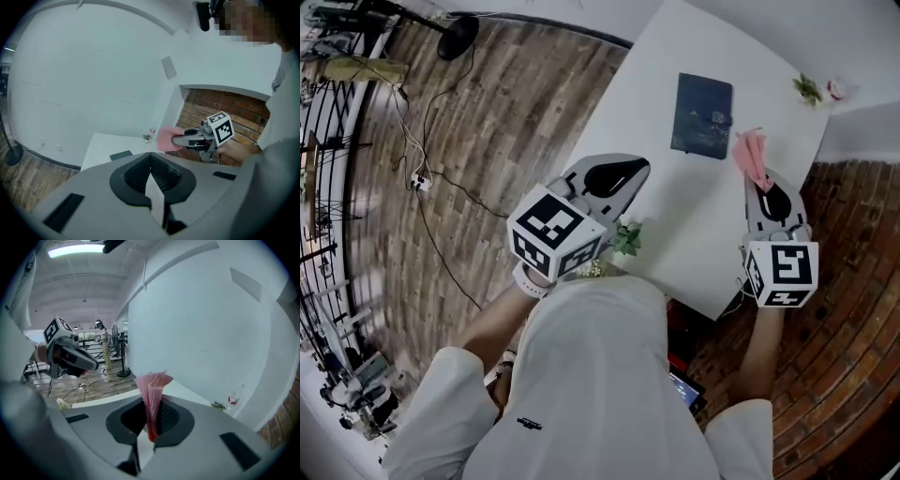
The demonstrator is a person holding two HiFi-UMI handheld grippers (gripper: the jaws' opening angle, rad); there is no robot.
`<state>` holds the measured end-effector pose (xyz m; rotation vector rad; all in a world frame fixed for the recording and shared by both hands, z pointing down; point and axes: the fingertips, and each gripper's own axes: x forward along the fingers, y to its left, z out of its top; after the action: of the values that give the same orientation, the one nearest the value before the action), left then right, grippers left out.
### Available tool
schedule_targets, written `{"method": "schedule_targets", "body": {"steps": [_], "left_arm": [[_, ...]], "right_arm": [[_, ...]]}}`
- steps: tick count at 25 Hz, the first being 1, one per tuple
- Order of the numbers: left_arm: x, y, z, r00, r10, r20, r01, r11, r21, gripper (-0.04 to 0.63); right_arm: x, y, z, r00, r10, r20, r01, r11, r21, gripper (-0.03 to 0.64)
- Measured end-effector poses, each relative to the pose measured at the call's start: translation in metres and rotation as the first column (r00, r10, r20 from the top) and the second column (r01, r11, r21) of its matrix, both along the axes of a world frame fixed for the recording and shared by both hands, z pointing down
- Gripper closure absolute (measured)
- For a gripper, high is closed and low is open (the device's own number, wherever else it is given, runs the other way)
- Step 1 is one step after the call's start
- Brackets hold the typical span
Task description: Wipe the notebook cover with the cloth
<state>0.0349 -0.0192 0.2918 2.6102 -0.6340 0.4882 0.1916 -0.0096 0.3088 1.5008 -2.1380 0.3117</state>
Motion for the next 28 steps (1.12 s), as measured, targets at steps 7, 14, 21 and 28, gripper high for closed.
{"method": "schedule_targets", "body": {"steps": [7, 14, 21, 28], "left_arm": [[0.023, -0.034, 0.022, 1.000, 0.005, 0.006, -0.005, 1.000, -0.006, 0.575], [0.040, -0.059, 0.055, 1.000, 0.000, 0.030, 0.001, 1.000, -0.028, 0.575], [0.050, -0.071, 0.080, 0.998, 0.009, 0.056, -0.007, 0.999, -0.045, 0.575], [0.054, -0.075, 0.100, 0.996, 0.020, 0.081, -0.014, 0.997, -0.070, 0.575]], "right_arm": [[0.023, -0.067, 0.021, 0.990, -0.092, -0.105, 0.096, 0.995, 0.031, 0.594], [0.031, -0.114, 0.065, 0.950, -0.188, -0.248, 0.193, 0.981, -0.001, 0.595], [0.042, -0.156, 0.124, 0.886, -0.227, -0.405, 0.225, 0.973, -0.054, 0.595], [0.043, -0.187, 0.172, 0.814, -0.270, -0.514, 0.236, 0.963, -0.132, 0.595]]}}
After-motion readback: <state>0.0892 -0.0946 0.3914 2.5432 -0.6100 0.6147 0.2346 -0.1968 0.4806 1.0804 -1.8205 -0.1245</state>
